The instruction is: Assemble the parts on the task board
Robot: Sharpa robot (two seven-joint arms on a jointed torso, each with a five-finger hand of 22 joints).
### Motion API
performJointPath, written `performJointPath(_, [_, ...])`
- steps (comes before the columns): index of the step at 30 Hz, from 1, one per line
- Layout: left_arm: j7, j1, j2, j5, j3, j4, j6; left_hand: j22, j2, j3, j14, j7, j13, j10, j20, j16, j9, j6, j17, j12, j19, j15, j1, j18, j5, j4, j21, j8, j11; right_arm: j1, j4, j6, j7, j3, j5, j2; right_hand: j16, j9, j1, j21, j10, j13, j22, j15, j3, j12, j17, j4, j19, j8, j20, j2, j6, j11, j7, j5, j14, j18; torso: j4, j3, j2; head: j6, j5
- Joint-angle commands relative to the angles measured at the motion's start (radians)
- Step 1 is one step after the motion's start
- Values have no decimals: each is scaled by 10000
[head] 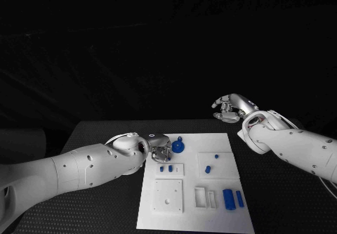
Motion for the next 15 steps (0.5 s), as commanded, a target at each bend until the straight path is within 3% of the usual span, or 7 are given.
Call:
performJointPath(1, [-299, 0, -15, -35, -3, -116, -25, 13, 123, 61, 6, 11, 10, 6, -25, -31, 18, -72, 19, -55, -78, 64, 36, 572, 33, 19, -50, -48, 45, 2, 11, 104, 114, 6, -16, 1, -13, -13, -76, -60, -62, -11, 8, -28, -62, -32, -10, -12, -50, -42, 12, 41, 5, -6, 73, 62, -54, 173, -6, -2, -2, -8, 15])
performJointPath(15, [-379, -1, -93, -34, -3, -114, 84, 22, 147, 74, 3, 14, 18, 5, -23, -32, 25, -83, 35, -67, -83, 65, 47, 575, 36, 3, -52, -55, 46, 2, 29, 96, 126, 6, -11, -26, -10, -15, -94, -61, -64, -15, 9, -28, -72, -29, -13, 0, -52, -43, 14, 38, 2, -6, 73, 81, -55, 173, -3, -3, 0, -24, 17])
